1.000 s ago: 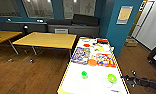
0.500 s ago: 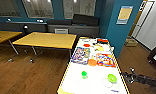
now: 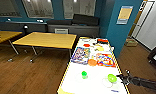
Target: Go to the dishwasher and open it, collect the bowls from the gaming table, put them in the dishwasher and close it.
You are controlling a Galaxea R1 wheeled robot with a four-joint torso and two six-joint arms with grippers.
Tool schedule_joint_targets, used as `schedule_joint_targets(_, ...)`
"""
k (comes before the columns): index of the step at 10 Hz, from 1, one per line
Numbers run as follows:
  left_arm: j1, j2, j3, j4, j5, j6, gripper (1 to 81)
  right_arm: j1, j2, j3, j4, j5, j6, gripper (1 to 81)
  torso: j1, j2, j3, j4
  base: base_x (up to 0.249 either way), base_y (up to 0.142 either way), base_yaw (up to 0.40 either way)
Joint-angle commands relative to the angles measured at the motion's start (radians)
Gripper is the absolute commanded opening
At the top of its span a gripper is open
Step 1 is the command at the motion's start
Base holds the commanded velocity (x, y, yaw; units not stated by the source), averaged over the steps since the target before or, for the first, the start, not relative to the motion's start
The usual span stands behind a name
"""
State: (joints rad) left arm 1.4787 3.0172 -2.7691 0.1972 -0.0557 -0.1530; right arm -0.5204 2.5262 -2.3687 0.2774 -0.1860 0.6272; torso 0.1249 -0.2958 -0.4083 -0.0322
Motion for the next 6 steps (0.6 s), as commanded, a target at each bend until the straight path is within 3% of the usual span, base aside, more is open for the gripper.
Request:
schedule_joint_targets(1, -0.018, -0.001, -0.003, -0.004, 0.062, 0.004, 81.1, 0.136, -0.028, -0.012, 0.025, -0.006, 0.003, 81.1, 0.0, 0.0, 0.0, 0.0, 0.0, 0.0, 0.0)
schedule_joint_targets(6, -0.018, -0.001, -0.003, -0.004, 0.063, 0.004, 81.1, 0.154, 0.01, -0.039, 0.04, -0.006, 0.003, 81.1, 0.0, 0.0, 0.0, 0.0, 0.0, 0.0, 0.0)
